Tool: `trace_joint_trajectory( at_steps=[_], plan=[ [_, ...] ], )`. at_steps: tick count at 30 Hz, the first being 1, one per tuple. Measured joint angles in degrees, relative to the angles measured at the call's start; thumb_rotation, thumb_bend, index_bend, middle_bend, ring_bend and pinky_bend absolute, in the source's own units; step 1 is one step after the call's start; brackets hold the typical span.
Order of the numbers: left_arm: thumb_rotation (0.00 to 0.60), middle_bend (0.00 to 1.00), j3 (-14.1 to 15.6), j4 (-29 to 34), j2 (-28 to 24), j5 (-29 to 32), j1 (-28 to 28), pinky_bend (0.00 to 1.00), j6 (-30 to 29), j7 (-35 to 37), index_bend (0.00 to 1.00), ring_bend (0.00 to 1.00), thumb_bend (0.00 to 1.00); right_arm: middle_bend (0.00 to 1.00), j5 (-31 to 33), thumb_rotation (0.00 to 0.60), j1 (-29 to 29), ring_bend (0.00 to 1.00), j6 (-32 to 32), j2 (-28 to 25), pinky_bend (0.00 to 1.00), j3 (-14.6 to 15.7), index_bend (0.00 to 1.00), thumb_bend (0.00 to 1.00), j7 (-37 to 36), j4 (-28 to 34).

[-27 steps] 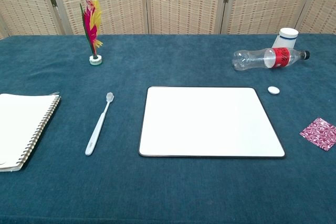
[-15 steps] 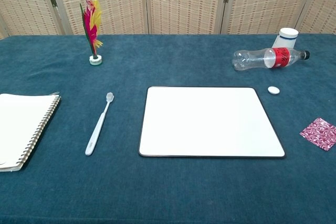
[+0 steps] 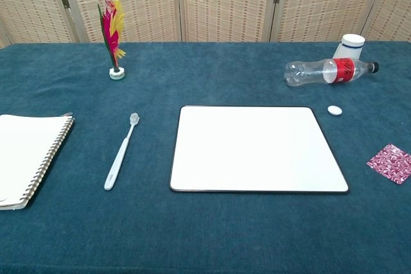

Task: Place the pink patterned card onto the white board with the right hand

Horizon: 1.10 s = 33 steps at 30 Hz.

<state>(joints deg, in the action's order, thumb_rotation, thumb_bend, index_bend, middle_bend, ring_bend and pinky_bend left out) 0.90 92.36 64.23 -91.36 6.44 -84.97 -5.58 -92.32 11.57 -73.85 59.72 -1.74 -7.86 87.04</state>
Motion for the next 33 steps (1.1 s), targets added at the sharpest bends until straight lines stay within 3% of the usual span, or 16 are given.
trace_joint_trajectory(
  at_steps=[13,23,33],
  plan=[
    [0.6,0.07,-0.5,1.2,2.2,3.0,1.4,0.23,4.2,-6.7,0.06,0.1,0.26,0.0,-9.2,0.6,5.9,0.0,4.7,0.9,0.0,5.1,0.09,0.19,-6.2,-14.1],
    [0.6,0.07,-0.7,2.0,2.8,4.2,2.5,0.23,6.3,-7.6,0.06,0.1,0.25,0.0,-10.5,0.6,9.9,0.0,7.8,8.1,0.0,7.0,0.15,0.19,-10.8,-25.5],
    [0.6,0.07,-0.7,1.8,1.8,4.8,2.3,0.23,6.2,-5.5,0.06,0.1,0.26,0.0,-11.1,0.6,13.7,0.0,11.3,13.4,0.0,8.9,0.21,0.19,-14.2,-30.3]
  ],
)
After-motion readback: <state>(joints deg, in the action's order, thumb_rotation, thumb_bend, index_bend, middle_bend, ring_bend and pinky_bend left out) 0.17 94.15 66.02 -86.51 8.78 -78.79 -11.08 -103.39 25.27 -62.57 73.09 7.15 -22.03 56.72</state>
